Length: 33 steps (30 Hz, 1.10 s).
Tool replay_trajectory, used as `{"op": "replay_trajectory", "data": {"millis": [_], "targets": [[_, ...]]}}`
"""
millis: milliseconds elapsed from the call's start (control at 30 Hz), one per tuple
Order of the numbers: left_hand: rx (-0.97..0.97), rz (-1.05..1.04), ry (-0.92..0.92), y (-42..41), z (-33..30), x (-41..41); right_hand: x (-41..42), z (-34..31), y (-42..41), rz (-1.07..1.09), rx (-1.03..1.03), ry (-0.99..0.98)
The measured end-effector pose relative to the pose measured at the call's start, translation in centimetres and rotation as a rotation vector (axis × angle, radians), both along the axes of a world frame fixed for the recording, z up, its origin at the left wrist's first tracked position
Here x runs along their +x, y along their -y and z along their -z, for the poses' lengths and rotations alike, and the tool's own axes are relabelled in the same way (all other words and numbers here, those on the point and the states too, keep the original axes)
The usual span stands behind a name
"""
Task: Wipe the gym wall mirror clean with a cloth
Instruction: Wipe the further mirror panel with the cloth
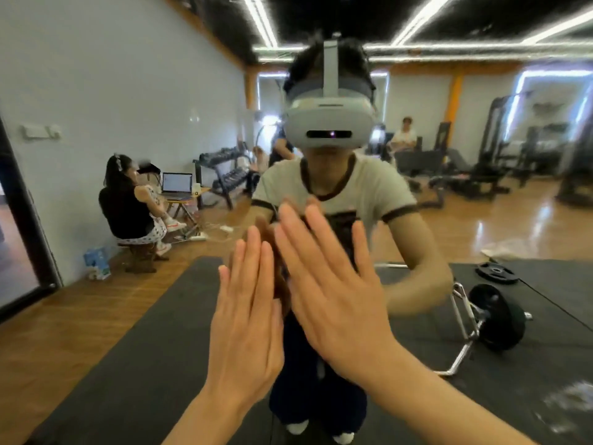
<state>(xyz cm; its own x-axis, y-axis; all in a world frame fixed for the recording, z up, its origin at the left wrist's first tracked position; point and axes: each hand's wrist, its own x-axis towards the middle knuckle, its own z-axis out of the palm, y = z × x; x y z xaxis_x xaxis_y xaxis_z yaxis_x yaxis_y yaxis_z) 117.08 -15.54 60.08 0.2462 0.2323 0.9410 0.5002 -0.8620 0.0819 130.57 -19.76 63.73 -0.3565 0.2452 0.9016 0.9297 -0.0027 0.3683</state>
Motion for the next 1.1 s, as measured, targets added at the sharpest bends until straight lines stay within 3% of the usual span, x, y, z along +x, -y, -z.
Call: {"op": "replay_trajectory", "data": {"millis": [67,133,200,300,367,533,600,700,800,867,1000,1100], "targets": [[0.007,-0.002,-0.006,-0.1,0.9,0.8,2.0,7.4,1.6,0.046,-0.132,0.121],[0.022,-0.001,-0.013,-0.2,1.4,1.6,4.1,8.2,2.6,0.073,-0.148,0.173],[0.027,-0.031,0.011,0.0,1.3,2.3,4.8,3.6,2.4,0.072,-0.021,0.139],[0.046,-0.085,0.052,0.1,1.1,3.0,4.7,-6.3,1.5,-0.016,0.124,-0.124],[0.075,-0.112,0.053,-0.1,1.1,3.3,4.4,-7.7,1.4,-0.021,0.175,-0.145],[0.094,-0.145,0.03,0.3,0.9,3.4,6.1,6.5,2.7,0.106,0.036,0.052],[0.121,-0.099,0.022,0.9,0.6,4.2,6.5,7.2,2.5,0.095,0.019,0.069],[0.104,-0.035,0.073,1.3,-0.3,6.2,4.5,0.2,1.1,0.021,0.099,-0.054],[0.126,-0.12,0.111,0.9,-0.6,7.2,6.0,-4.8,1.6,-0.015,0.134,-0.036],[0.153,-0.16,0.109,0.7,-0.6,7.4,9.9,-5.6,3.6,0.009,0.169,-0.096],[0.174,-0.176,0.098,0.6,-0.7,7.6,16.4,-5.2,7.1,0.009,0.317,-0.52],[0.182,-0.174,0.098,0.5,-0.8,7.6,11.0,-5.2,4.6,-0.002,0.366,-0.493]]}}
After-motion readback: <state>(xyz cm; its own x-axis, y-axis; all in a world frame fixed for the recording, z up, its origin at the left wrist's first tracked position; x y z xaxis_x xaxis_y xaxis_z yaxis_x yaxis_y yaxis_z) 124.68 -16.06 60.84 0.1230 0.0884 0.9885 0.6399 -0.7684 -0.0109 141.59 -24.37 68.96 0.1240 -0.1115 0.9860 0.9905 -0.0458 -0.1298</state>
